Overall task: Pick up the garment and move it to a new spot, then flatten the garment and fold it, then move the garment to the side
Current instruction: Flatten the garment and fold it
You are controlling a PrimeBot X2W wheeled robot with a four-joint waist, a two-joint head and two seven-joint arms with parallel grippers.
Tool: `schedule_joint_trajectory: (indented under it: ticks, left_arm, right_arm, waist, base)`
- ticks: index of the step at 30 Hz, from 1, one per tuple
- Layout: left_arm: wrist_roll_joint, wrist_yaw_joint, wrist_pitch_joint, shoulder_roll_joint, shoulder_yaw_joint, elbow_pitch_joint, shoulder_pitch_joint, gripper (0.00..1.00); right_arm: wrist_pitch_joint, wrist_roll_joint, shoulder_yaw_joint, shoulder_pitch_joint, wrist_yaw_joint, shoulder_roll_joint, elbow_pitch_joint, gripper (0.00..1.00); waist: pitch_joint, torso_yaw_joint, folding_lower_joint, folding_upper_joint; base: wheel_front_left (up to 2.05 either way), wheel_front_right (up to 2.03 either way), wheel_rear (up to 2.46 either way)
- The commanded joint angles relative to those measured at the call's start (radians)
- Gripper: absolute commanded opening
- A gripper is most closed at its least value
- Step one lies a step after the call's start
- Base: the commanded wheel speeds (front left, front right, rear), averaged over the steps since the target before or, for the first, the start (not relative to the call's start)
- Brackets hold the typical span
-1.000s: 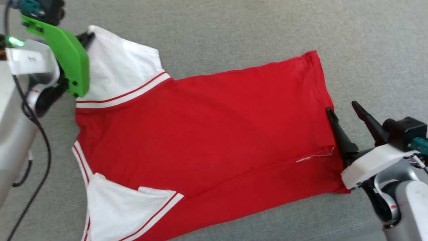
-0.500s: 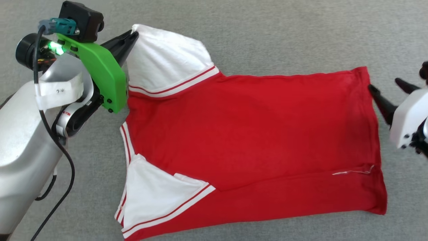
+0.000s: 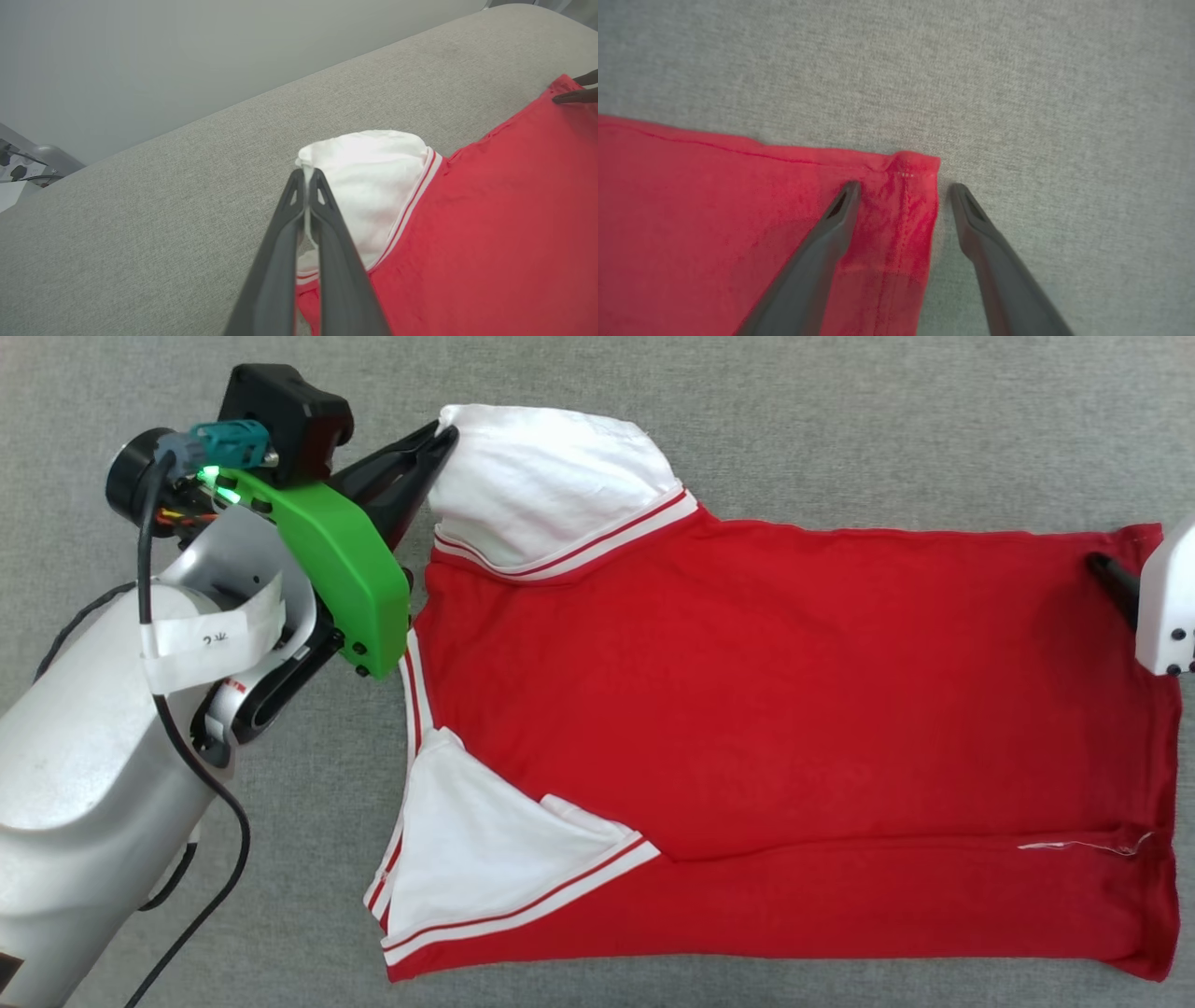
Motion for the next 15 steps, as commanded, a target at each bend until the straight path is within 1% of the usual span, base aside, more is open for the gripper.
schedule_joint_trajectory:
  ticks: [1,4,5,6,7,12,15]
  left_arm:
    - [0.020,-0.005,-0.009,-0.008,-0.004,-0.004,0.000,0.00]
    - [0.021,-0.009,-0.012,-0.013,-0.012,0.000,0.000,0.00]
    - [0.020,-0.011,-0.013,-0.015,-0.014,0.003,0.000,0.00]
    - [0.019,-0.012,-0.015,-0.015,-0.015,0.008,0.001,0.00]
    - [0.018,-0.014,-0.016,-0.015,-0.017,0.012,0.002,0.00]
    - [0.006,-0.016,-0.038,-0.018,-0.012,0.045,0.015,0.00]
    - [-0.019,-0.011,-0.064,-0.027,0.004,0.067,0.034,0.00]
  right_arm:
    - [0.005,-0.013,0.010,-0.017,-0.001,0.001,0.020,1.00]
    - [0.006,-0.013,0.025,-0.023,-0.001,0.005,0.054,1.00]
    - [0.007,-0.011,0.031,-0.023,-0.001,0.007,0.067,0.90]
    - [0.006,-0.009,0.038,-0.023,-0.001,0.007,0.077,0.10]
    - [0.003,-0.009,0.042,-0.023,-0.001,0.007,0.083,0.00]
    - [-0.071,-0.008,0.043,-0.026,-0.001,0.008,0.110,0.00]
    - [-0.125,0.006,0.021,-0.026,-0.001,0.025,0.122,0.00]
  waist:
    - [0.018,0.018,0.0000,0.0107]
    - [0.020,0.024,0.0000,0.0107]
    - [0.019,0.025,0.0000,0.0107]
    - [0.018,0.025,0.0000,0.0107]
    - [0.016,0.025,0.0000,0.0107]
    - [-0.012,0.020,0.0000,0.0107]
    - [-0.041,0.015,0.0000,0.0107]
  base:
    - [0.00,0.00,0.00]
    - [0.00,0.00,0.00]
    - [0.00,0.00,0.00]
    - [0.00,0.00,0.00]
    - [0.00,0.00,0.00]
    - [0.00,0.00,0.00]
    - [0.00,0.00,0.00]
